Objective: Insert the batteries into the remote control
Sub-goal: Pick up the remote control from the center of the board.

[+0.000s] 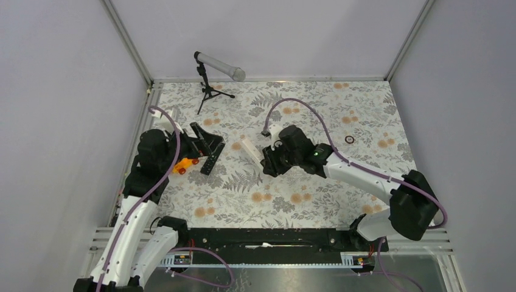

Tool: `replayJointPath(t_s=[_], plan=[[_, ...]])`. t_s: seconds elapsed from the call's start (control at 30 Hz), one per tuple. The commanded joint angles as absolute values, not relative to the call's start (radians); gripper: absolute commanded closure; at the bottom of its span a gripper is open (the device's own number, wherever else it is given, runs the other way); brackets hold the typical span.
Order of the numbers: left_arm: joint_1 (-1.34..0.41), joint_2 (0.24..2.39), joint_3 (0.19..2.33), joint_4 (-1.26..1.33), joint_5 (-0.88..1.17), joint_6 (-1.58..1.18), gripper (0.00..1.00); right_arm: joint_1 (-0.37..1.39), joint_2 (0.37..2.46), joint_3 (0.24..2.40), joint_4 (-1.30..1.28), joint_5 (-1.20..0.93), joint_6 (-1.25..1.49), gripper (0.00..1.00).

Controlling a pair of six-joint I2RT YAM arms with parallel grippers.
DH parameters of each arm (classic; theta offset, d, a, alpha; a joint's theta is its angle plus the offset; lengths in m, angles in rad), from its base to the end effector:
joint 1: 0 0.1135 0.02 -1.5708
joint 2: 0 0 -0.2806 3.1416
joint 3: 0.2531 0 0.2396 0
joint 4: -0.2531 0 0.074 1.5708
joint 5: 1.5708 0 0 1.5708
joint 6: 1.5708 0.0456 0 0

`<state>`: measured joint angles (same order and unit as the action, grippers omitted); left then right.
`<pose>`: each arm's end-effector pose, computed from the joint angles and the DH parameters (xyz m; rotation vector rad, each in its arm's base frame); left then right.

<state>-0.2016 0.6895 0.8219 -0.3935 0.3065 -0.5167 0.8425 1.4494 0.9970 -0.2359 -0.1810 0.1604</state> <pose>0.1334 -0.0413 0.3518 -0.0747 1.8902 -0.7787 0.2020 0.2388 0.2691 -0.8813 2.1820 0.7209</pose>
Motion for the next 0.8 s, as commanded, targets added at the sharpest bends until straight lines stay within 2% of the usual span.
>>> replayJointPath(t_s=[0.0, 0.17, 0.4, 0.63, 0.77], plan=[[-0.201, 0.731, 0.773, -0.302, 0.537, -0.686, 0.04, 0.784, 1.365, 0.921, -0.102, -0.373, 0.239, 0.77], [-0.202, 0.745, 0.680, -0.141, 0.699, -0.795, 0.02, 0.716, 1.277, 0.859, 0.084, -0.607, 0.398, 0.77], [-0.221, 0.782, 0.628, -0.013, 0.847, -0.875, 0.02, 0.704, 1.250, 0.799, 0.378, -0.823, 0.705, 0.75], [-0.298, 0.760, 0.583, 0.271, 0.830, -1.031, 0.03, 0.705, 1.284, 0.735, 0.713, -0.865, 0.972, 0.75], [-0.349, 0.787, 0.575, 0.335, 0.770, -1.070, 0.12, 0.704, 1.311, 0.724, 0.830, -0.878, 1.068, 0.75]])
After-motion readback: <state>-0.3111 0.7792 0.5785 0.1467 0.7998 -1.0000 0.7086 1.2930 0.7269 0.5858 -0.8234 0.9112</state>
